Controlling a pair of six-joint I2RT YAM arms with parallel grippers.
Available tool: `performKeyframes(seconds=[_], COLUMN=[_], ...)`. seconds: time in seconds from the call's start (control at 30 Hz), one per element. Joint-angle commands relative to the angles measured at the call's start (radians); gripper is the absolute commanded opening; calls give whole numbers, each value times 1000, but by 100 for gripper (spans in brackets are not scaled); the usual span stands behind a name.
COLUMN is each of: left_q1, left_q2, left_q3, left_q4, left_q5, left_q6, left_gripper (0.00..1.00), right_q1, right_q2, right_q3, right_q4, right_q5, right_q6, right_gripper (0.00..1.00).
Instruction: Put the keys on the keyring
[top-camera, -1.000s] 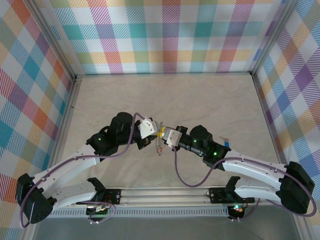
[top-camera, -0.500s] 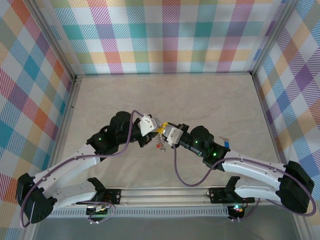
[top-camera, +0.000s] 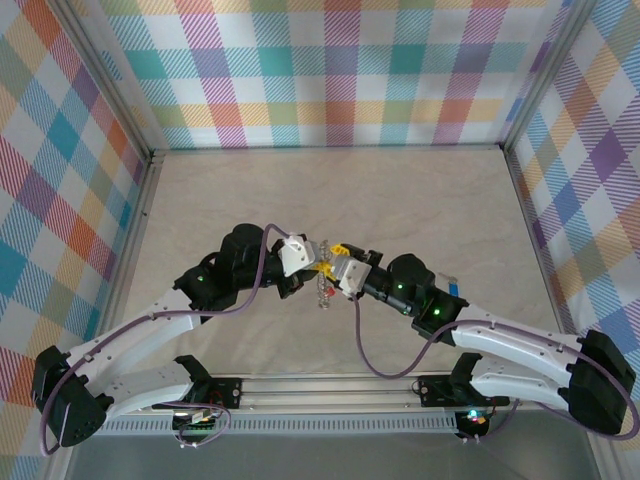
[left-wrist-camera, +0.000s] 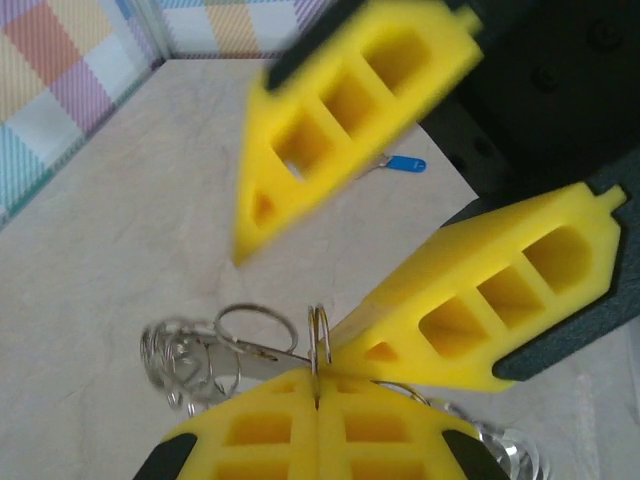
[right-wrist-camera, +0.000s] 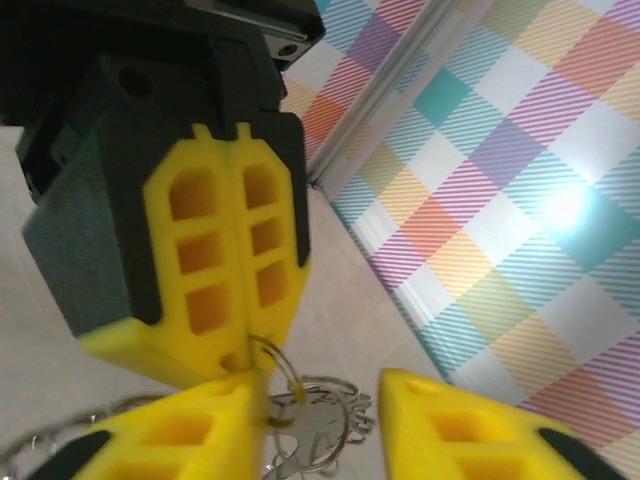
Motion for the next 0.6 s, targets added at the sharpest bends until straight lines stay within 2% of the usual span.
performKeyframes(seconds=[0.0,0.13,0.3,0.4,0.57], left_q1=[-16,-17,-16,-17,-18], left_q2=[-37,-35,-32,-34,-31], left_q3=[2,5,2,2,4], left_q4=[35,13,9,4,-5], left_q5=[60,52,52,58,60], left_q6=[31,61,85,100,111], left_gripper=[0,0,0,0,0], right_q1=[-22,-74,-134,-148,-150], right_q2=[-60,-144,-223,-217,-179], right_q3=[-59,-96,-106,-76,-50], right_q4=[23,-33,-117,-178,-181], right_q5=[-40,-114,-269,-368,-410], right_q6=[-7,20,51,53,68], right_gripper=[40,41,41,38,38])
